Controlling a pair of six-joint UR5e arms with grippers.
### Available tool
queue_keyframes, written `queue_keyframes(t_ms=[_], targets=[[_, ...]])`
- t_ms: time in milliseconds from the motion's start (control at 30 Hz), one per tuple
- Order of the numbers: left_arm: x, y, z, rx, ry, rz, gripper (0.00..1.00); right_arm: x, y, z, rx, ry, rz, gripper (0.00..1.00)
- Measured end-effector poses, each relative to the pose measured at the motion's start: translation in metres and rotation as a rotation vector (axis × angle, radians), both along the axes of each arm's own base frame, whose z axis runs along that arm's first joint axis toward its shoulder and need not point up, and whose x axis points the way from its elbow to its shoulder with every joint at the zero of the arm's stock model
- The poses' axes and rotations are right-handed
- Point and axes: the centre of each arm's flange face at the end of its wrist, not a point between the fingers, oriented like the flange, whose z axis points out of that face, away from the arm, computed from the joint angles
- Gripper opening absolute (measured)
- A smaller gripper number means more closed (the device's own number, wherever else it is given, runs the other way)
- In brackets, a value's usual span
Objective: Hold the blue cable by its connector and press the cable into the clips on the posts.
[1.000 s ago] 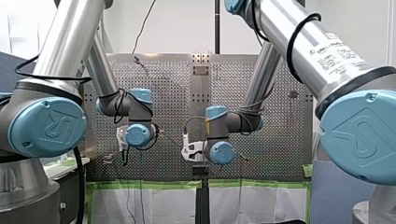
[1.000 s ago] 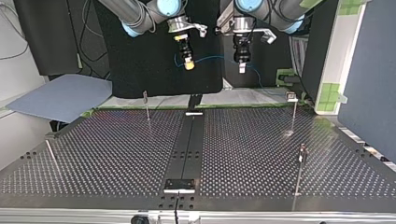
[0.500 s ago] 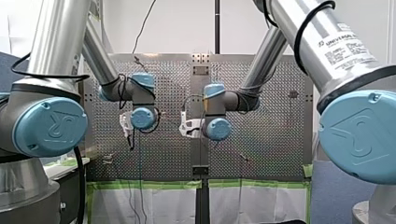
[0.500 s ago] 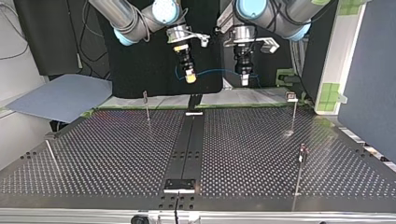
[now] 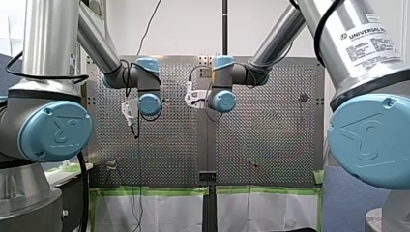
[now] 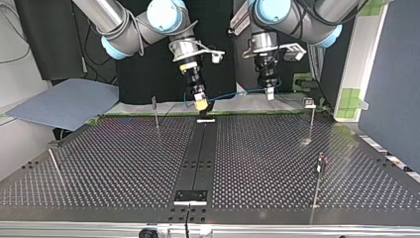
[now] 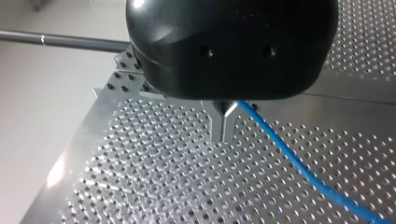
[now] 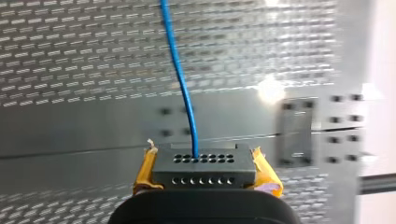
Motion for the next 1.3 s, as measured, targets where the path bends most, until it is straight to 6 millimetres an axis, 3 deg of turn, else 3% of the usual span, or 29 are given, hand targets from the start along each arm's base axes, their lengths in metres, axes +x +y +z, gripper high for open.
queue_keyframes(t_ms=[333, 567, 1100, 1300], targets=[[0.002, 0.009, -0.001, -0.002, 0.056, 0.025, 0.00, 0.000, 0.001, 0.073, -0.081, -0.085, 0.020, 0.00], [0.015, 0.012, 0.025, -0.060, 0.031, 0.037, 0.00, -0.004, 0.009, 0.116, -0.132, -0.136, 0.029, 0.00], [0.020, 0.055, 0.088, -0.112, -0.017, 0.113, 0.00, 0.002, 0.002, 0.118, -0.143, -0.148, 0.033, 0.00], [0.031, 0.073, 0.111, -0.133, -0.036, 0.156, 0.00, 0.005, 0.000, 0.121, -0.148, -0.150, 0.042, 0.00]])
